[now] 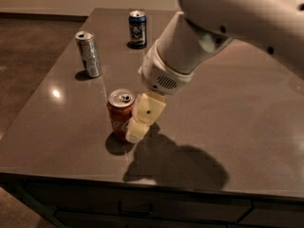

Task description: Move coke can near redbull can

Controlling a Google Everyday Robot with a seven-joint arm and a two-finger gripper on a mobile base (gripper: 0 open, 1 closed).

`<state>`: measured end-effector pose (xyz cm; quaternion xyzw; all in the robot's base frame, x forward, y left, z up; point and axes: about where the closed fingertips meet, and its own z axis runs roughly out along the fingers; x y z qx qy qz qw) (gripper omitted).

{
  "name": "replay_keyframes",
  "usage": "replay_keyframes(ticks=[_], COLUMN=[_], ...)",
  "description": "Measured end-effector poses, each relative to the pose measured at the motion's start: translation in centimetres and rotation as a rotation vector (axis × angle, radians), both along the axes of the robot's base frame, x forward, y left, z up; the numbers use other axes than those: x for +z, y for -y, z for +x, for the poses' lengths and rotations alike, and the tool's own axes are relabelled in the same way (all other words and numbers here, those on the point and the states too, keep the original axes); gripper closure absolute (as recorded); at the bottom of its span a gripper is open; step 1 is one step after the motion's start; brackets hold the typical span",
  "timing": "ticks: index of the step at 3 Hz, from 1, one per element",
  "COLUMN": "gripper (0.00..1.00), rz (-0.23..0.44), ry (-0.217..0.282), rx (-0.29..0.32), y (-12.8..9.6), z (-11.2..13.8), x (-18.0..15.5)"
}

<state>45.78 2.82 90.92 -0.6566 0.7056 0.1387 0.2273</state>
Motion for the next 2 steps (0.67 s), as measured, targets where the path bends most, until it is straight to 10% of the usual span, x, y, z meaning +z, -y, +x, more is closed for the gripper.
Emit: replay_keyframes(ticks=[2], gripper=[0.4], rz=[0.019], ry=[-0.038], rx=[0.055], y=[-2.55], z=[-0.18], x=[-0.98])
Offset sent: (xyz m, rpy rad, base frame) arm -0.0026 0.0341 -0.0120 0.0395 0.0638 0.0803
